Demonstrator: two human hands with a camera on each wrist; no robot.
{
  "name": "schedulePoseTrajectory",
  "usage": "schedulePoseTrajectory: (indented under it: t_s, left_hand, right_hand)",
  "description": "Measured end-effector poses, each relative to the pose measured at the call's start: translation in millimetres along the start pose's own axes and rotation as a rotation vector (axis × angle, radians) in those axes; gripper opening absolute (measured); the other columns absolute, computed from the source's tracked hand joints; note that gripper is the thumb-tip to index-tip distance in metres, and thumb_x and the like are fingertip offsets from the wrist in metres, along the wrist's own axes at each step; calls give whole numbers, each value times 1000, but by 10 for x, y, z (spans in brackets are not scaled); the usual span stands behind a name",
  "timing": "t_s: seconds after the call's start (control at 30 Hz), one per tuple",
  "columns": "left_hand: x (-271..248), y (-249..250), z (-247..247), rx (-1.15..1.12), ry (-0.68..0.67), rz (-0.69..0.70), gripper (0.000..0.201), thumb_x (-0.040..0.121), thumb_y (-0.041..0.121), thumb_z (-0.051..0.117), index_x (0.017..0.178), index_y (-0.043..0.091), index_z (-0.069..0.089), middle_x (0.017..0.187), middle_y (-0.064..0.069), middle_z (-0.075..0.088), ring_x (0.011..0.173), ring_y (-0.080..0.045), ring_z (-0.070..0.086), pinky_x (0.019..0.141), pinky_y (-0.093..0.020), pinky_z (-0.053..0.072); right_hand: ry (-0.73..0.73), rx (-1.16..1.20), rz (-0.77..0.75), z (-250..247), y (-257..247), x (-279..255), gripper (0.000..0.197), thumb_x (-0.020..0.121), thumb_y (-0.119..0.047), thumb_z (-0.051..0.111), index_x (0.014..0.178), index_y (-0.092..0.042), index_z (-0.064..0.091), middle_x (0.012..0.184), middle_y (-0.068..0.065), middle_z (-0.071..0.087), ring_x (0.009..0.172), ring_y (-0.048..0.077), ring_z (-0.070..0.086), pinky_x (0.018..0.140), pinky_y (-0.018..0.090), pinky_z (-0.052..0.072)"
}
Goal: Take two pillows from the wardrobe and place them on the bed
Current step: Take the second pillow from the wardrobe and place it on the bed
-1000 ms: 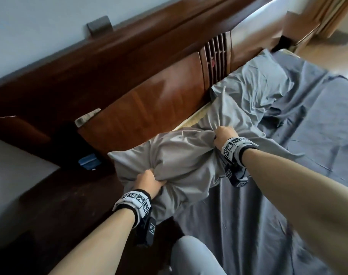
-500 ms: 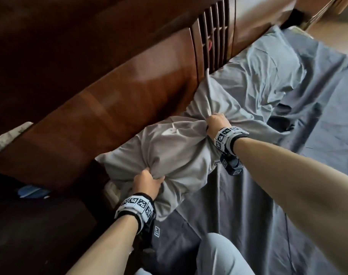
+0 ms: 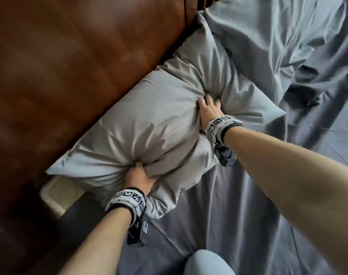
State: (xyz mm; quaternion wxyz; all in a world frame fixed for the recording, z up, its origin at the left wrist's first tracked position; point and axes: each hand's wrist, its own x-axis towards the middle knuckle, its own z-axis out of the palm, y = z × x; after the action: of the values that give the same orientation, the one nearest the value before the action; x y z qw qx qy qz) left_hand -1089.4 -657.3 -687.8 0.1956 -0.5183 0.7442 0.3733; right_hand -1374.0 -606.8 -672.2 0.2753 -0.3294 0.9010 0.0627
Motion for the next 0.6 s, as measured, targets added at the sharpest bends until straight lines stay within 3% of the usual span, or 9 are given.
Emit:
schedulePoseTrajectory:
  t_s: [0.17, 0.27, 0.4, 0.53, 0.6]
  left_hand:
    - [86, -10, 45, 16, -20, 21, 73, 67, 45, 84, 114, -1, 51, 114, -31, 64, 110, -45, 60, 87, -43, 48]
    - [0, -33, -4, 5, -66, 19, 72, 66, 42, 85, 115, 2, 50, 119, -27, 62, 115, -42, 58, 94, -42, 48]
    - [-370, -148, -195, 15, -96, 37, 60, 72, 38, 82, 112, 4, 53, 120, -24, 61, 114, -39, 57, 94, -41, 47]
    - [-1042, -408, -591, 8, -77, 14, 28, 81, 36, 74, 79, 17, 53, 96, -14, 70, 79, -28, 63, 77, -36, 55]
    - [-1430, -590, -870, 24, -37, 32, 27, 83, 38, 70, 73, 21, 52, 92, -9, 69, 82, -29, 64, 77, -35, 54]
  right_hand:
    - [25, 5, -26, 121, 77, 90, 81, 75, -19, 60, 143, -22, 16, 156, 9, 14, 139, 52, 18, 109, 67, 23]
    - [15, 16, -31, 50, 93, -106, 76, 76, -20, 57, 141, -26, 17, 157, 3, 13, 141, 44, 18, 106, 69, 27]
    - [-17, -15, -4, -119, 55, -587, 67, 75, -19, 56, 135, -33, 29, 144, 6, 33, 130, 37, 36, 100, 61, 40]
    - [-119, 27, -49, -371, -169, -1344, 68, 83, -2, 62, 143, -20, 36, 131, 17, 55, 116, 36, 55, 98, 48, 49]
    - [-110, 51, -53, -519, -388, -1812, 67, 82, 5, 57, 143, -17, 35, 122, 19, 61, 106, 35, 62, 91, 45, 53]
